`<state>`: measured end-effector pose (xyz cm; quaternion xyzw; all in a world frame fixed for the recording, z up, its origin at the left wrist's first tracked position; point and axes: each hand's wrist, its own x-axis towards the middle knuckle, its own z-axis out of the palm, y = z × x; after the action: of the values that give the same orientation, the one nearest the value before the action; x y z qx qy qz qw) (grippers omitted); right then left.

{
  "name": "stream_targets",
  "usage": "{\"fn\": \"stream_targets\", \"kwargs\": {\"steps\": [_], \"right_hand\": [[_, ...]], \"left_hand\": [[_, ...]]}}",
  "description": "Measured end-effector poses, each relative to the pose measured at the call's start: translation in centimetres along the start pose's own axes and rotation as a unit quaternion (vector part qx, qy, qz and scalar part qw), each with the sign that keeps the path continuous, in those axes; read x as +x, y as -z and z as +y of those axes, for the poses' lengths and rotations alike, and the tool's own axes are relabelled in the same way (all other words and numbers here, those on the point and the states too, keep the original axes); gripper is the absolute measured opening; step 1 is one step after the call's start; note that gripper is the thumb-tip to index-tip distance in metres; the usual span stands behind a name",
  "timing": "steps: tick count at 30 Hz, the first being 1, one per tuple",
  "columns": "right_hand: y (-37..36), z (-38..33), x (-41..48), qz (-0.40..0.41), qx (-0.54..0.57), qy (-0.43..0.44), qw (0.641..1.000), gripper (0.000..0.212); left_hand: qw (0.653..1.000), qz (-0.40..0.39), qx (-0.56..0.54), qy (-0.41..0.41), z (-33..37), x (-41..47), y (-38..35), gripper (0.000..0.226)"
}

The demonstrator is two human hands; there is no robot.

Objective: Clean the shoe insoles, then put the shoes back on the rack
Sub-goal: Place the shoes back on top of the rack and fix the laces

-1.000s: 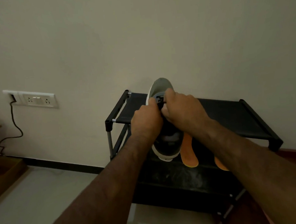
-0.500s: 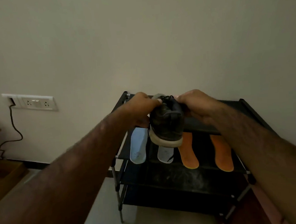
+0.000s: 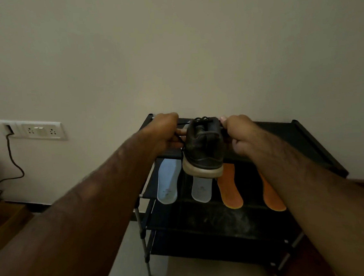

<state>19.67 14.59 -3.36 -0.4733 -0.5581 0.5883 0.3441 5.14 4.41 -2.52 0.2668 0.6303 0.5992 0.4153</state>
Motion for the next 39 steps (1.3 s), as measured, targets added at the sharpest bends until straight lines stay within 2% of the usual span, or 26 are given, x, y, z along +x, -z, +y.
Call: {"fn": "stream_targets", "kwargs": {"steps": [2,4,6,8,9,11,12,14,15,17,21,23,26,28,30,31,33,34,36,39], "right_hand": [[0.2,-0.1,0.3,-0.018,-0.045,0.030,0.998,0.018],[0.4,-0.9,0.6,-0.036,-0.120,0.071,0.990,0.026],[0.3,-1.8,0.4,-0.047,-0.185,0.099,0.977,0.035],[0.3,-2.4,0.3,-0.052,-0.217,0.114,0.968,0.042],[0.3,-2.6,0.1,-0.062,-0.236,0.116,0.963,0.041],[0.1,-2.6,-0.2,-0.080,-0.321,0.139,0.933,0.025],[-0.2,-2.5,-0.3,-0.074,-0.373,0.160,0.911,0.016],[-0.9,-1.9,-0.4,-0.029,-0.436,0.196,0.878,0.012],[-1.2,-1.5,-0.4,-0.003,-0.446,0.213,0.870,0.014],[-1.1,-0.9,-0.1,0.036,-0.433,0.223,0.872,0.012],[0.3,0.9,1.2,0.045,-0.226,0.158,0.960,0.007],[0.5,1.7,1.2,0.033,-0.152,0.129,0.979,0.013],[1.1,0.9,0.7,-0.032,-0.143,0.114,0.983,0.028],[1.7,-0.2,0.4,-0.076,-0.134,0.111,0.982,0.029],[2.4,-0.3,0.6,-0.100,-0.107,0.096,0.985,0.026],[2.5,0.0,0.6,-0.105,-0.100,0.092,0.985,0.024],[2.5,0.7,0.9,-0.103,-0.095,0.093,0.986,0.022],[2.5,0.8,1.0,-0.102,-0.097,0.096,0.985,0.022],[2.4,0.7,1.1,-0.093,-0.113,0.101,0.984,0.025],[1.9,0.9,1.5,-0.031,-0.099,0.095,0.990,0.025]], "left_hand": [[0.999,-0.029,0.033,0.020,0.0,0.3,0.6,0.014],[0.995,-0.056,0.085,0.001,-0.2,0.7,0.9,0.015],[0.981,-0.083,0.169,-0.045,-0.3,0.8,0.4,0.020],[0.944,-0.078,0.298,-0.119,-0.3,0.8,-0.3,0.025],[0.930,-0.062,0.333,-0.141,-0.3,1.0,-0.7,0.027],[0.921,-0.058,0.354,-0.150,0.0,0.8,-1.2,0.027],[0.920,-0.069,0.358,-0.143,0.1,0.7,-1.4,0.034],[0.924,-0.082,0.362,-0.089,0.1,1.0,-1.6,0.057],[0.925,-0.084,0.364,-0.072,-0.1,1.2,-1.8,0.055],[0.930,-0.055,0.358,-0.065,-0.3,1.9,-2.0,0.040],[0.962,-0.006,0.269,-0.041,-1.2,2.6,-2.0,0.035],[0.964,0.011,0.263,-0.040,-1.7,2.7,-1.9,0.036],[0.963,-0.029,0.258,-0.072,-1.7,2.9,-1.5,0.031],[0.974,-0.078,0.201,-0.071,-1.0,2.2,-0.9,0.040],[0.986,-0.075,0.141,-0.044,-0.3,2.3,-0.3,0.055],[0.986,-0.059,0.150,-0.038,0.0,2.4,-0.2,0.047],[0.985,-0.052,0.165,-0.020,0.2,2.5,-0.4,0.019],[0.986,-0.056,0.154,-0.004,0.2,2.5,-0.5,0.014],[0.991,-0.054,0.124,0.018,0.0,2.4,-0.6,0.011],[0.997,-0.026,0.063,0.024,-0.5,3.0,-0.7,0.023]]}}
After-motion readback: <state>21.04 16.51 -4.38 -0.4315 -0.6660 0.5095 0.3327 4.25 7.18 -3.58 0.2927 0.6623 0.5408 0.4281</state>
